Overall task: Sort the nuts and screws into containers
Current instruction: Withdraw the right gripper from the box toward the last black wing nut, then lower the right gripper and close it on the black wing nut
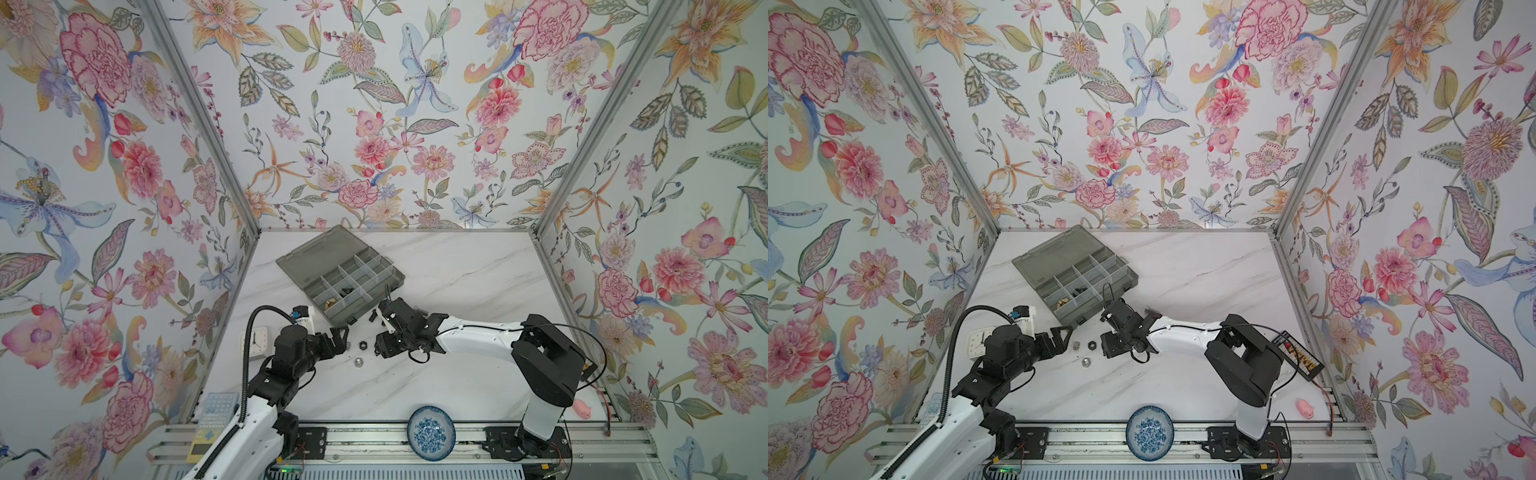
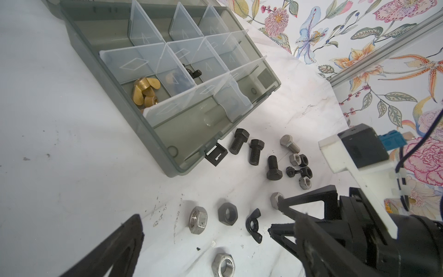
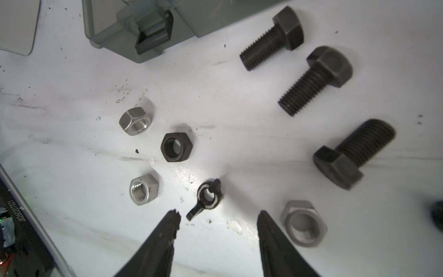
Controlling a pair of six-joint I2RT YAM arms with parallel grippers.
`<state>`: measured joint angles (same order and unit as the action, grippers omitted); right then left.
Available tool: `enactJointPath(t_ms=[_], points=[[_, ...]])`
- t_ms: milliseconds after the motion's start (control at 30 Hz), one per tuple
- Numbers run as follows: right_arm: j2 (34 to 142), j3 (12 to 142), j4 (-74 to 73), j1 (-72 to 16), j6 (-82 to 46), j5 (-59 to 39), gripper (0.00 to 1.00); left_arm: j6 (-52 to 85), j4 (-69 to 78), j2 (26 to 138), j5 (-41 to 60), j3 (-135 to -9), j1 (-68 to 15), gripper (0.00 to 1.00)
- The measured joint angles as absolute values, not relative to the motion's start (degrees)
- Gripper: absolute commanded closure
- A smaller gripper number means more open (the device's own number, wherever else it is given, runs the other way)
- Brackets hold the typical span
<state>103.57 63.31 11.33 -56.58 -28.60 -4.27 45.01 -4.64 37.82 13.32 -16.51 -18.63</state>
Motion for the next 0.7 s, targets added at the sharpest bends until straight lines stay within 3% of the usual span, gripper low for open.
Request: enactJointPath(t_ms=[167,700], points=[[105.34,64.14,11.35,-56.66,-28.95,-5.32,0.58,45.01,-4.64,37.98,13.32,-16.51,-18.63,0.01],[108.71,66.87,11.31,-57.36,-28.99,-6.57,0.63,44.99,-4.58,38.59,13.32,-16.51,-18.63,0.0]])
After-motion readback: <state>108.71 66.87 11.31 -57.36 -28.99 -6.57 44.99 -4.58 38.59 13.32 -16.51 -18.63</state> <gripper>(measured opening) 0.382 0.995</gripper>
